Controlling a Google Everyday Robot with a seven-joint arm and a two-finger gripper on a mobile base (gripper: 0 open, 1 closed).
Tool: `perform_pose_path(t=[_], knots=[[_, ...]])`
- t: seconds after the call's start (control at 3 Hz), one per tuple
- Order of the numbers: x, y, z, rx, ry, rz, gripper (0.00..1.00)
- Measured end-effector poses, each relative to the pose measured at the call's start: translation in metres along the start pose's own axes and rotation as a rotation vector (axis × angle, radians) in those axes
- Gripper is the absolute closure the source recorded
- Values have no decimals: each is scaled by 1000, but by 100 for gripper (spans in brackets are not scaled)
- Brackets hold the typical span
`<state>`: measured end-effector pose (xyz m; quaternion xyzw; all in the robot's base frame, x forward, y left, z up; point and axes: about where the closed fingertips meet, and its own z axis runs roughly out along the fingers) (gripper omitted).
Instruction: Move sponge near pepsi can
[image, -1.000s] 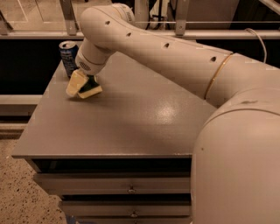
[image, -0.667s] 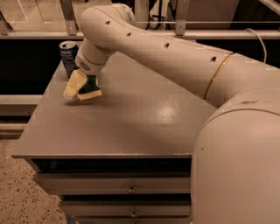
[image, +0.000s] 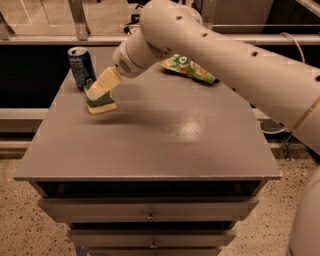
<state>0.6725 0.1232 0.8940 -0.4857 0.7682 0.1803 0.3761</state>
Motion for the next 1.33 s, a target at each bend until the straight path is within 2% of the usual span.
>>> perform_pose_path(t=[0.33,0.67,1.0,1.33], knots=[[1,13,-26,-59,-186,26,0],[16,37,-37,-141,-345,77,0],[7,45,-69,-155,-438,77,0],[7,45,-70,-154,-438,76,0]])
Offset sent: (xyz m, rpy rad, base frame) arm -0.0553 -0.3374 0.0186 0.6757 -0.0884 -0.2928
